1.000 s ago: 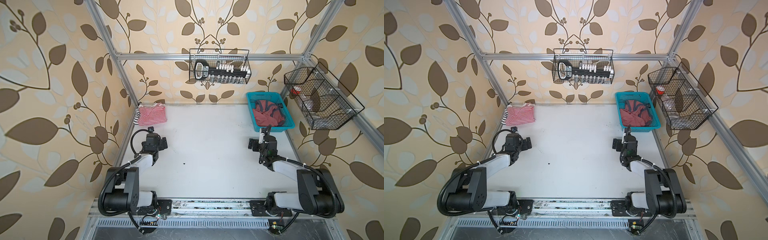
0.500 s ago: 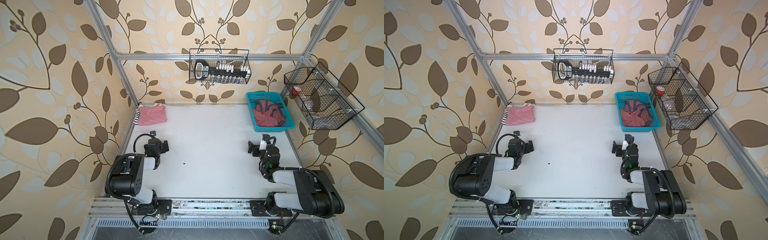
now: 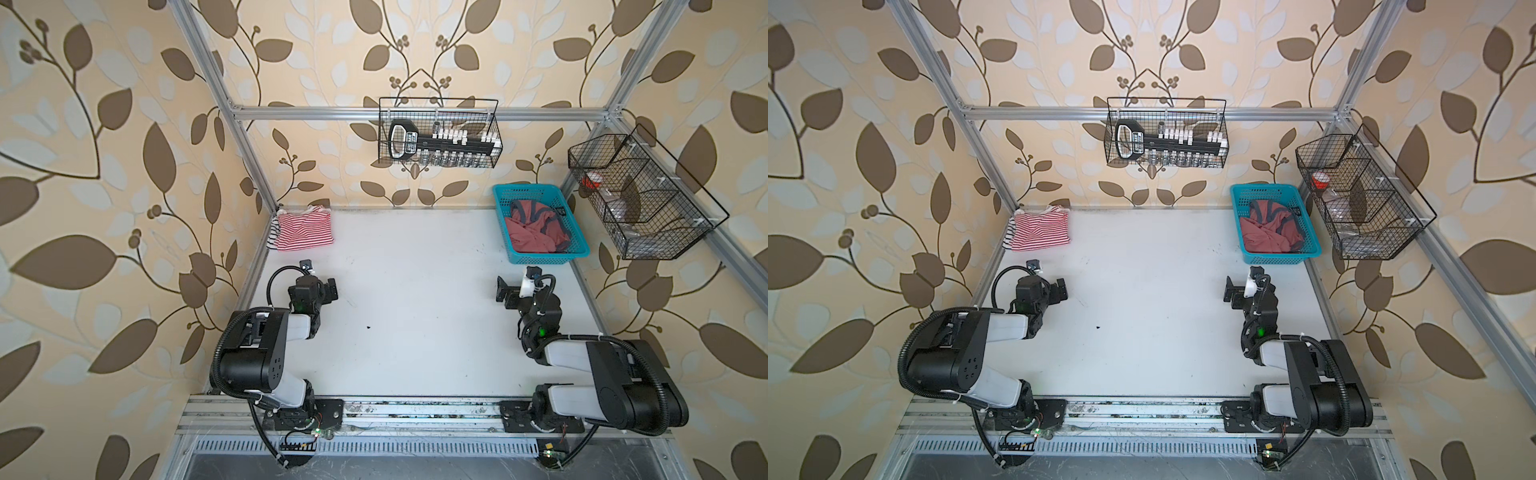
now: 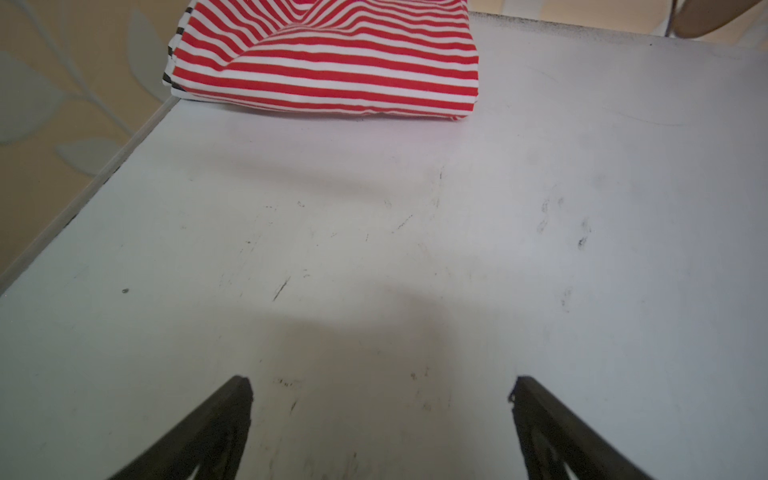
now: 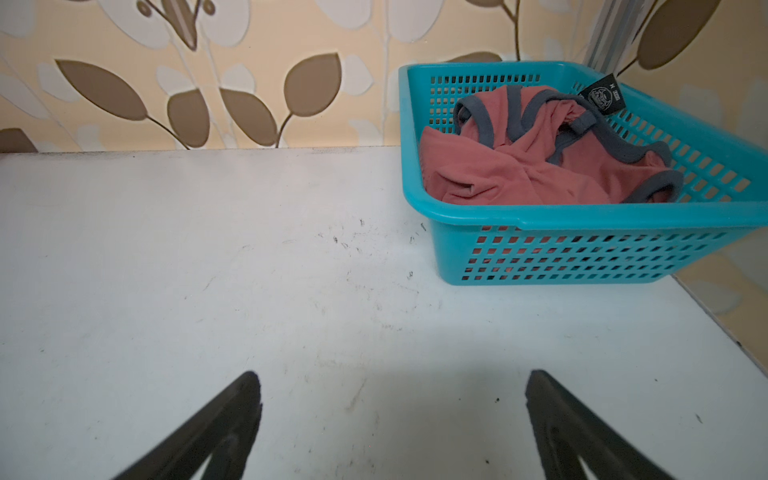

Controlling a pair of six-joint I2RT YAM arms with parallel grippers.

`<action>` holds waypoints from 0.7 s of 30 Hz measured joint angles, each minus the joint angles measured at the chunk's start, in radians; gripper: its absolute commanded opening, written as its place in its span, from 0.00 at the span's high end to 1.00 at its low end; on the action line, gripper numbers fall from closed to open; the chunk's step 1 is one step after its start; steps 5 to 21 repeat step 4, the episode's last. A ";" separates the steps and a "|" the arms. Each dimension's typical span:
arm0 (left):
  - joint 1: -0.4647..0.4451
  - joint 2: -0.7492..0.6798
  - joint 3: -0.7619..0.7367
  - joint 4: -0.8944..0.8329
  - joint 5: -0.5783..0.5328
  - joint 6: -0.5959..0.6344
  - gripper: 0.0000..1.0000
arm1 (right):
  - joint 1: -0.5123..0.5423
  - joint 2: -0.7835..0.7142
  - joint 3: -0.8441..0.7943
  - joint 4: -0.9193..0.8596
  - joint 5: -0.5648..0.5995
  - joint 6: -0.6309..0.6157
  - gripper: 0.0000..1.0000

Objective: Fold and stack the tank tops

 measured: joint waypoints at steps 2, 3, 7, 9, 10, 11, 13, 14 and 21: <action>0.000 0.000 0.000 0.000 0.000 0.000 0.01 | 0.002 0.000 0.000 0.000 0.000 -0.002 0.00; 0.000 0.000 0.000 0.000 0.000 0.000 0.01 | 0.002 0.000 0.000 0.000 0.001 -0.003 0.00; 0.000 0.000 0.000 0.000 0.000 0.000 0.01 | 0.002 0.000 0.000 0.000 0.002 -0.003 0.00; 0.000 0.000 0.000 0.000 0.000 0.000 0.01 | 0.002 0.000 0.000 0.000 0.002 -0.003 0.00; 0.000 0.000 0.000 0.000 0.000 0.000 0.01 | 0.002 0.000 0.000 0.000 0.002 -0.003 0.00; 0.000 0.000 0.000 0.000 0.000 0.000 0.01 | 0.002 0.000 0.000 0.000 0.002 -0.003 0.00; 0.000 0.000 0.000 0.000 0.000 0.000 0.01 | 0.002 0.000 0.000 0.000 0.002 -0.003 0.00; 0.000 0.000 0.000 0.000 0.000 0.000 0.01 | 0.002 0.000 0.000 0.000 0.002 -0.003 0.00; 0.000 0.000 0.000 0.000 0.000 0.000 0.01 | 0.002 0.000 0.000 0.000 0.002 -0.003 0.00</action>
